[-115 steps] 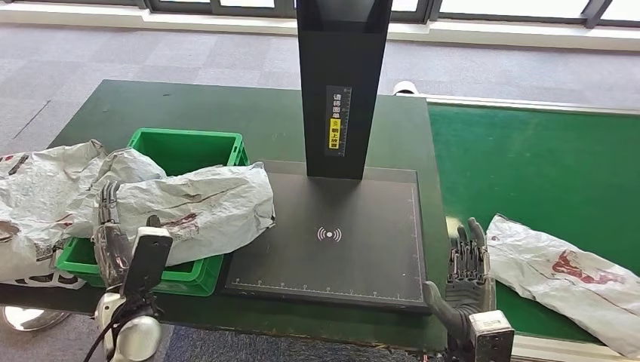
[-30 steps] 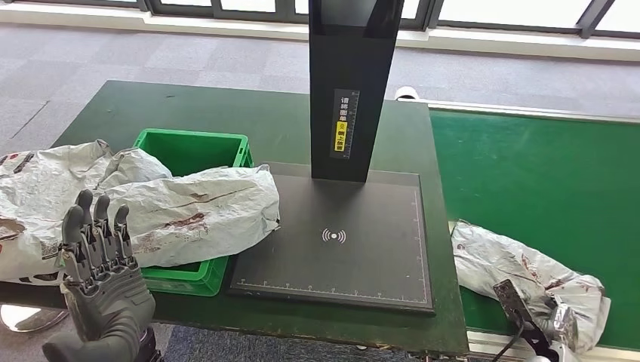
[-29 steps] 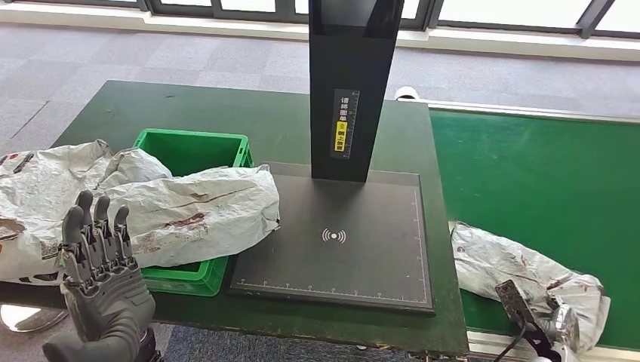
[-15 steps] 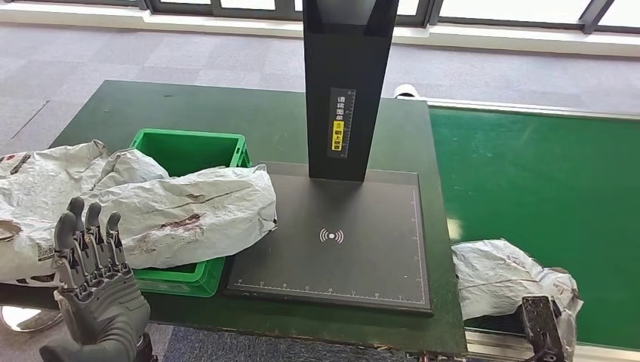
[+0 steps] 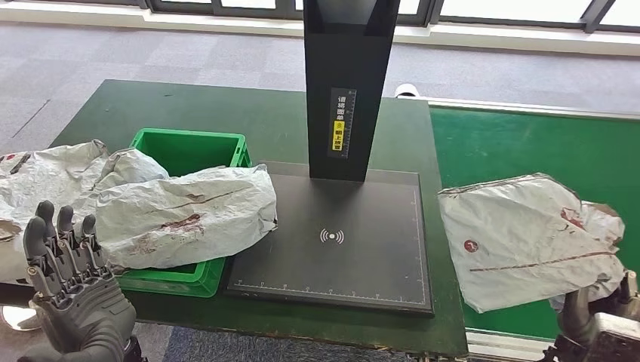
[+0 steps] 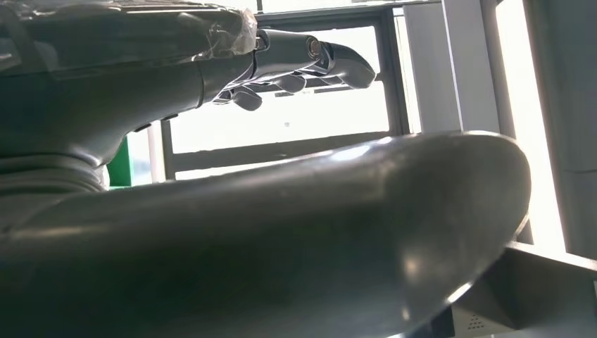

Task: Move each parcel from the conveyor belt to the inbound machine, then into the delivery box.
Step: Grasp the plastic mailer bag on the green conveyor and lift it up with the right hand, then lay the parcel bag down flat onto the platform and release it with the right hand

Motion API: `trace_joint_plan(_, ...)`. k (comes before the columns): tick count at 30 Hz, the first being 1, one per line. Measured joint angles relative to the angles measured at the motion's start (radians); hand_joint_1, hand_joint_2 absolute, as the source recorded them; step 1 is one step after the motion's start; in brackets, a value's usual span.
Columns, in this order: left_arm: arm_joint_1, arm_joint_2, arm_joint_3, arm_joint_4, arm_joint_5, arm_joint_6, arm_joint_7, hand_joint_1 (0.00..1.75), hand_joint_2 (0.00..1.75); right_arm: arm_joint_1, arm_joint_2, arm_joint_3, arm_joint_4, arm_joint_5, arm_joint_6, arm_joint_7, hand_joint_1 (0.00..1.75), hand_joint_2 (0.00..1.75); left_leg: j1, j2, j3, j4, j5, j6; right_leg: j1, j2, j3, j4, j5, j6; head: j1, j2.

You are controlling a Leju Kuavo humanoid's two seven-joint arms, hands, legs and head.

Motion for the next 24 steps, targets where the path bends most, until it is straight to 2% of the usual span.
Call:
trace_joint_plan(5,0.011,0.001,0.000,-0.017,-0.010,0.036,0.000,0.00,0.00,-0.037,-0.030,0.150,-0.032,0.040,-0.042,0.001,1.75,1.75,0.000,0.001,-0.007,0.000,-0.001,-0.001,0.000,0.001,0.000,0.000,0.000,-0.001,0.000,0.000)
trace_joint_plan(9,0.009,0.002,-0.003,-0.016,0.010,0.003,0.000,0.00,0.00,-0.163,-0.030,0.281,0.100,0.183,-0.011,0.017,1.75,1.75,0.000,0.004,-0.004,0.000,0.000,-0.002,0.000,0.003,0.000,0.001,0.000,-0.001,0.000,0.000)
trace_joint_plan(14,-0.001,-0.004,-0.003,0.003,0.033,-0.095,0.000,0.00,0.00,-0.296,0.016,0.402,0.340,0.328,-0.005,0.054,1.75,1.75,0.000,0.000,0.002,0.000,0.004,-0.002,0.000,0.001,-0.001,0.003,0.003,-0.002,0.000,0.000)
trace_joint_plan(20,-0.024,-0.031,0.000,0.040,0.051,-0.195,0.000,0.00,0.00,-0.389,0.085,0.499,0.567,0.432,-0.033,0.098,1.75,1.75,0.000,0.000,0.000,0.000,0.004,-0.002,0.000,0.001,-0.003,0.004,0.002,-0.003,0.000,0.000)
trace_joint_plan(24,-0.031,-0.044,0.001,0.059,0.055,-0.212,0.000,0.00,0.00,-0.419,0.117,0.540,0.661,0.448,-0.045,0.104,1.75,1.75,0.000,-0.001,-0.001,0.000,0.004,-0.003,0.000,0.000,-0.004,0.004,0.002,-0.003,0.000,0.000)
